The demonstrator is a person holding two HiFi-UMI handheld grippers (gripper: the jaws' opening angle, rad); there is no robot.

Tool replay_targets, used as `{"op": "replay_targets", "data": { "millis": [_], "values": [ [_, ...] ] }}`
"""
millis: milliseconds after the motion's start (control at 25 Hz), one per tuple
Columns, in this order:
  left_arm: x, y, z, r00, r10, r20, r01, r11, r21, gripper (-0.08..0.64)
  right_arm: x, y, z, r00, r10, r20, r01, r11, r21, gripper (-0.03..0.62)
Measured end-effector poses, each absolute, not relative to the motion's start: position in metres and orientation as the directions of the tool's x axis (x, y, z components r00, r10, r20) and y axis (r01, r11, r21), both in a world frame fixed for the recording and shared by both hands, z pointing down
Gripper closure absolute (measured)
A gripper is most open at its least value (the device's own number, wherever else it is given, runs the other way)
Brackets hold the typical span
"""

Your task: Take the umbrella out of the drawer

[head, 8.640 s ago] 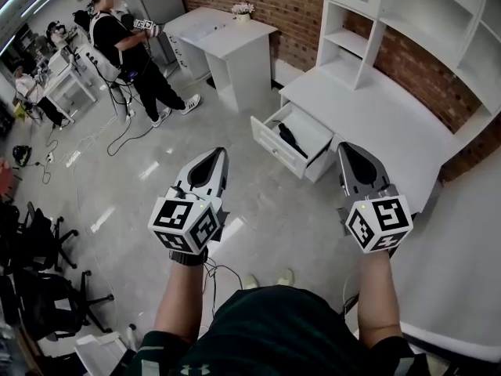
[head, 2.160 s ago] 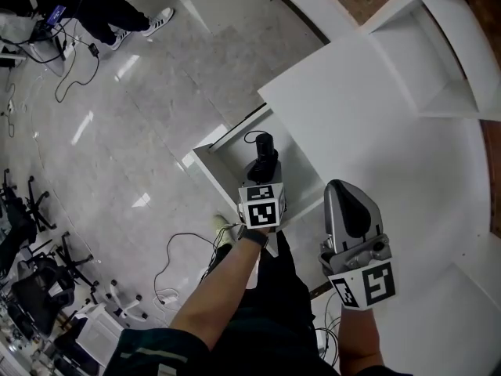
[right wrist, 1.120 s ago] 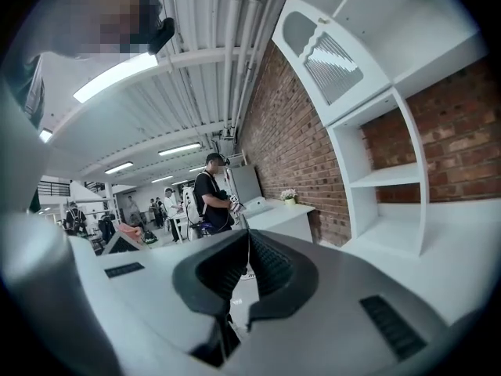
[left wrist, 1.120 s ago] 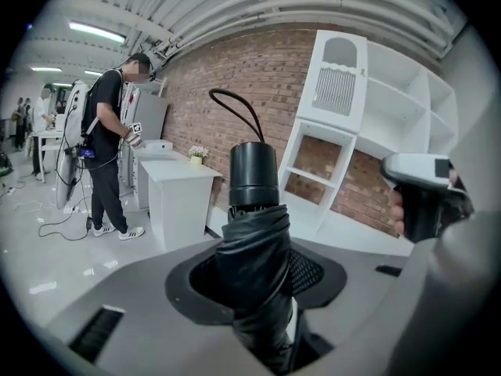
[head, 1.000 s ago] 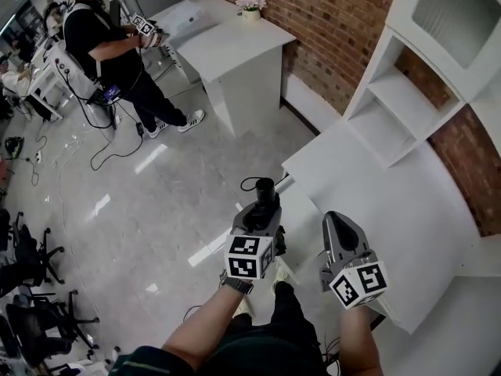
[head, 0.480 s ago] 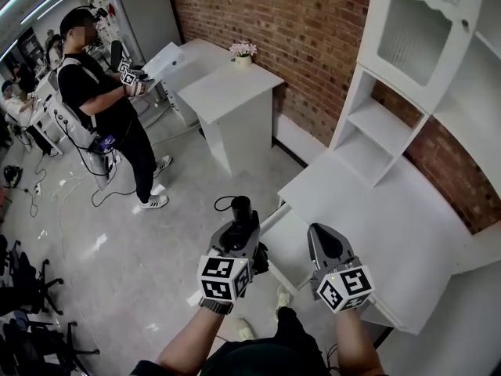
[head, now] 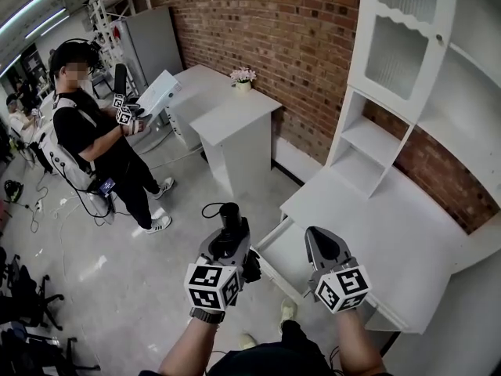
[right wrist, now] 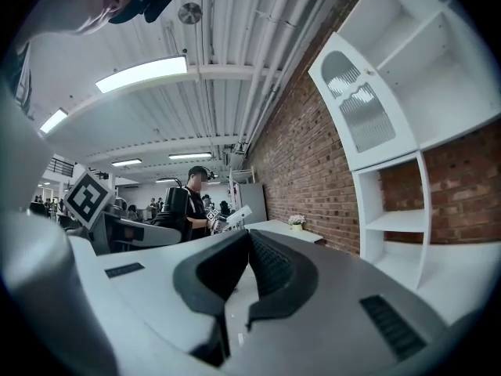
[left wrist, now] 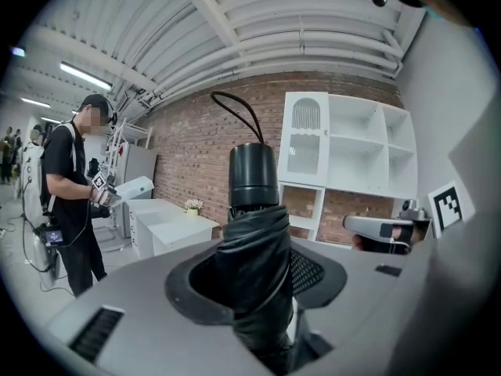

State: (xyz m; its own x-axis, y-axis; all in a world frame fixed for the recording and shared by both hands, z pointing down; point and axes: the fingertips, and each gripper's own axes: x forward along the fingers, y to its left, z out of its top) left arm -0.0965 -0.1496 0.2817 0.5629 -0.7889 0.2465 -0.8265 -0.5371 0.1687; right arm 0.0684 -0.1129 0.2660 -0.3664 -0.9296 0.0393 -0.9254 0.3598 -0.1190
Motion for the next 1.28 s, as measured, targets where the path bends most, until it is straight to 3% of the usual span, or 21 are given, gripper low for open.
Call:
{"op": "replay_targets", "data": {
  "millis": [440,1280],
  "values": [
    [-0.144,-0.119,0.222,0.541,-0.825,0.165,-0.841,-0.528,0.117,0.388,0.044,-0.086,0.209,-0.356,-0.934,-0.031,-0.933,0.358,-0.05,0.588],
    [-0.162,-0.102,0.195,0.509,-0.854,0.106,-0.86,-0.499,0.107,0.388,0.034,-0.077,0.192,-0.356,-0.934,-0.028,-0.934,0.357,-0.004,0.589]
  ]
}}
